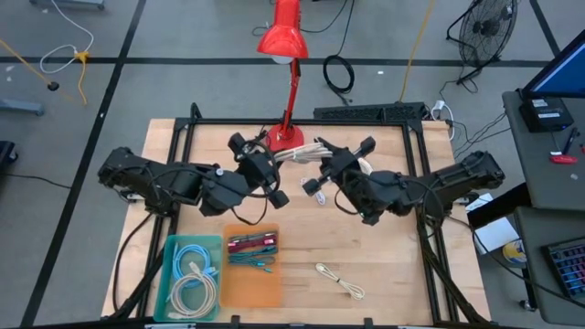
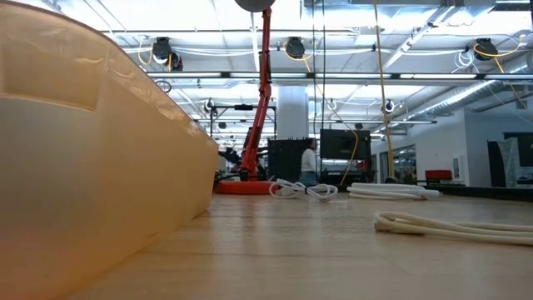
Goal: Pick & Place USB Port
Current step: Put the bottom brown USB cable into the blue bin
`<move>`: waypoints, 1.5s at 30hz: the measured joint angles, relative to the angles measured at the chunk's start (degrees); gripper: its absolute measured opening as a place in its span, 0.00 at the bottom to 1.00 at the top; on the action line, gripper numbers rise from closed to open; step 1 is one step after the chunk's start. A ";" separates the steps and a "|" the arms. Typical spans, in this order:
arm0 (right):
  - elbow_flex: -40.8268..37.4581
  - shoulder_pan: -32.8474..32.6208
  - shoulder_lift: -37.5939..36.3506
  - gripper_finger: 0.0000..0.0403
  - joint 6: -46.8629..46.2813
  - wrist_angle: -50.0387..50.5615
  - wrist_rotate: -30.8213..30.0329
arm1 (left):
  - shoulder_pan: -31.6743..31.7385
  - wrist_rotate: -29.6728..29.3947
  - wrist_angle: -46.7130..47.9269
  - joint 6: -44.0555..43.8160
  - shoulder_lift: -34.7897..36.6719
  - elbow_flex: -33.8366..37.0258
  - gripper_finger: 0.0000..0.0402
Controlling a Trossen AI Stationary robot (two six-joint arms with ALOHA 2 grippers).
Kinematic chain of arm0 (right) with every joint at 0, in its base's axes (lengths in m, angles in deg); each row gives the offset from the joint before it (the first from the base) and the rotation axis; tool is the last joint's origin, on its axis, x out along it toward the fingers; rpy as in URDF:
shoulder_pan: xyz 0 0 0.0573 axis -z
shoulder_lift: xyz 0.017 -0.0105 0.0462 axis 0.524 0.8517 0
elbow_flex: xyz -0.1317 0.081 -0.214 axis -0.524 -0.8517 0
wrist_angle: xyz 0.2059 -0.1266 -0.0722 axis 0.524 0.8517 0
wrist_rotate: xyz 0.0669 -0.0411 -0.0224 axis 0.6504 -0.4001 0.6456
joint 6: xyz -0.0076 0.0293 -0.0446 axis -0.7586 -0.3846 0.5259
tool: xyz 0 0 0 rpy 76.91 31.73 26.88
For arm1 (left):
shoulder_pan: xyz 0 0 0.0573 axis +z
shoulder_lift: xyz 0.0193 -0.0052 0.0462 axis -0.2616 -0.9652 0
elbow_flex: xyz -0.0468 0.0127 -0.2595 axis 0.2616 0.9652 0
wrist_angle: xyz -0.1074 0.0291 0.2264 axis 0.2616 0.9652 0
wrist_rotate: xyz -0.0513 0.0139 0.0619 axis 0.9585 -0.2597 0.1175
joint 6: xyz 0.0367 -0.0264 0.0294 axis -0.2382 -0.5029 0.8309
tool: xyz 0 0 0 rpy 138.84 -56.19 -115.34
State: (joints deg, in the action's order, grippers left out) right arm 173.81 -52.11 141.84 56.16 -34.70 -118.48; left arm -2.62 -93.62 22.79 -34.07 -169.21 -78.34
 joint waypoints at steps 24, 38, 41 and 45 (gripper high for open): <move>0.04 -16.65 -11.72 0.34 20.04 -6.98 -14.32 | -1.24 44.63 56.08 -75.32 14.99 -0.04 0.07; 0.02 -22.18 -19.39 0.27 19.67 7.59 -13.36 | -21.21 52.59 52.19 -119.39 14.69 17.02 0.07; 0.02 -23.79 -20.30 0.26 18.30 10.22 -13.25 | -27.90 50.76 44.38 -131.06 16.67 24.69 0.07; 0.02 -24.96 -20.65 0.24 18.42 10.82 -14.16 | -33.37 49.24 29.02 -138.11 17.90 34.20 0.07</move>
State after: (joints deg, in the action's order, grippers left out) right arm 173.83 -77.07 121.18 74.59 -23.89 -132.65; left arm -35.99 -44.38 51.81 -172.18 -151.32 -44.15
